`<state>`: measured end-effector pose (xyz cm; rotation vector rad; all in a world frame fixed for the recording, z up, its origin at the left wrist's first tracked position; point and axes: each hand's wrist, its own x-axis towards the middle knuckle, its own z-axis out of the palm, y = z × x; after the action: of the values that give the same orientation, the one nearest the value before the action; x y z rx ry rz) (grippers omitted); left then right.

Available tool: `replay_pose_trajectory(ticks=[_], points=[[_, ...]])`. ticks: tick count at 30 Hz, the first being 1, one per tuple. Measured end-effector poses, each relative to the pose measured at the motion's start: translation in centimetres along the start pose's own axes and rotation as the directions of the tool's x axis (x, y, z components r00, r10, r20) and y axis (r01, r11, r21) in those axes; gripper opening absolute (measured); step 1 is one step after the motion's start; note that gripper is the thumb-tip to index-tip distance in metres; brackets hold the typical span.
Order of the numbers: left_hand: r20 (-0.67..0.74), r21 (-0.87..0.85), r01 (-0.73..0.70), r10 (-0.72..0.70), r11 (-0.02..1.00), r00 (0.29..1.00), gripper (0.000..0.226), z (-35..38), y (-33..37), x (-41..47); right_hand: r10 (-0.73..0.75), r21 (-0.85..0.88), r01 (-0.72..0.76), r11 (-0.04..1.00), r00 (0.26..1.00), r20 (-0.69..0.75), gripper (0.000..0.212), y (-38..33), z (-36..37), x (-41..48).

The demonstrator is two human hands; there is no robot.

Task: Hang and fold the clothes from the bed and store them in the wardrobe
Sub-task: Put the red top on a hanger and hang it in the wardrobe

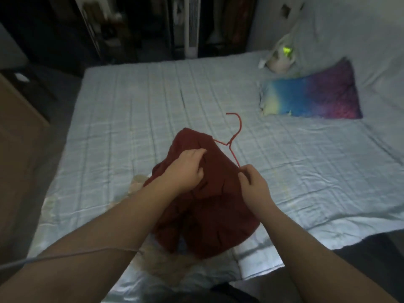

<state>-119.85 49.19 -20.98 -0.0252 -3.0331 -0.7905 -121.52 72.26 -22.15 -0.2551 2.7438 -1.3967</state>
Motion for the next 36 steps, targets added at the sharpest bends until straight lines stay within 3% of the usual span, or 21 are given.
replay_pose_trajectory(ticks=[6, 10, 12, 16, 19, 21, 22, 24, 26, 27, 29, 32, 36], points=[[-0.292, -0.129, 0.053, -0.089, 0.990, 0.952, 0.078, -10.1, 1.1, -1.1, -0.330, -0.202, 0.319, 0.926, 0.944, -0.022, 0.009, -10.2, -5.5, 1.6], [-0.552, 0.047, 0.008, 0.020, 0.999, 0.834, 0.058, -17.6, 1.5, -1.9, -0.518, -0.346, 0.489, 0.800, 0.856, 0.013, 0.005, -17.0, -9.9, 2.4], [-0.540, 0.058, -0.051, 0.074, 0.997, 0.838, 0.051, -21.3, 2.0, -2.4, -0.601, -0.389, 0.555, 0.735, 0.799, 0.006, 0.007, -20.3, -12.1, 2.5], [-0.343, -0.011, -0.164, 0.150, 0.986, 0.927, 0.015, -28.2, 3.5, -3.9, -0.781, -0.499, 0.657, 0.565, 0.621, -0.067, 0.016, -26.1, -15.9, 2.2], [-0.387, -0.089, -0.251, 0.198, 0.964, 0.901, 0.014, -32.3, 5.4, -4.9, -0.868, -0.565, 0.704, 0.429, 0.495, -0.041, 0.015, -29.5, -18.7, 2.7], [-0.481, -0.088, -0.302, 0.225, 0.949, 0.847, 0.013, -34.7, 6.7, -5.7, -0.890, -0.534, 0.734, 0.421, 0.447, -0.088, 0.017, -31.1, -20.4, 3.2], [-0.532, -0.082, -0.314, 0.225, 0.946, 0.816, 0.012, -35.8, 7.2, -6.2, -0.879, -0.491, 0.738, 0.464, 0.454, -0.148, 0.027, -31.7, -21.0, 3.2], [-0.613, -0.093, -0.341, 0.217, 0.935, 0.760, 0.009, -37.6, 8.1, -7.0, -0.796, -0.397, 0.691, 0.604, 0.544, -0.264, 0.043, -32.3, -22.0, 3.1], [-0.662, -0.141, -0.373, 0.193, 0.917, 0.724, 0.010, -38.8, 8.8, -8.0, -0.705, -0.378, 0.603, 0.702, 0.663, -0.251, 0.038, -32.1, -22.6, 3.2], [-0.677, -0.165, -0.388, 0.182, 0.907, 0.713, 0.013, -39.2, 9.1, -8.6, -0.698, -0.422, 0.580, 0.697, 0.685, -0.209, 0.033, -32.0, -22.9, 3.3], [-0.699, -0.180, -0.389, 0.161, 0.903, 0.697, 0.013, -39.6, 9.7, -9.5, -0.716, -0.504, 0.578, 0.642, 0.686, -0.126, 0.037, -32.3, -23.2, 3.3], [-0.747, -0.062, -0.299, 0.155, 0.952, 0.647, 0.008, -40.1, 11.0, -10.6, -0.719, -0.518, 0.590, 0.619, 0.692, -0.071, 0.032, -33.7, -23.3, 3.1], [-0.798, 0.112, -0.131, 0.168, 0.985, 0.579, 0.004, -40.4, 13.3, -12.2, -0.812, -0.554, 0.650, 0.520, 0.577, -0.084, 0.020, -36.2, -23.1, 3.1]])
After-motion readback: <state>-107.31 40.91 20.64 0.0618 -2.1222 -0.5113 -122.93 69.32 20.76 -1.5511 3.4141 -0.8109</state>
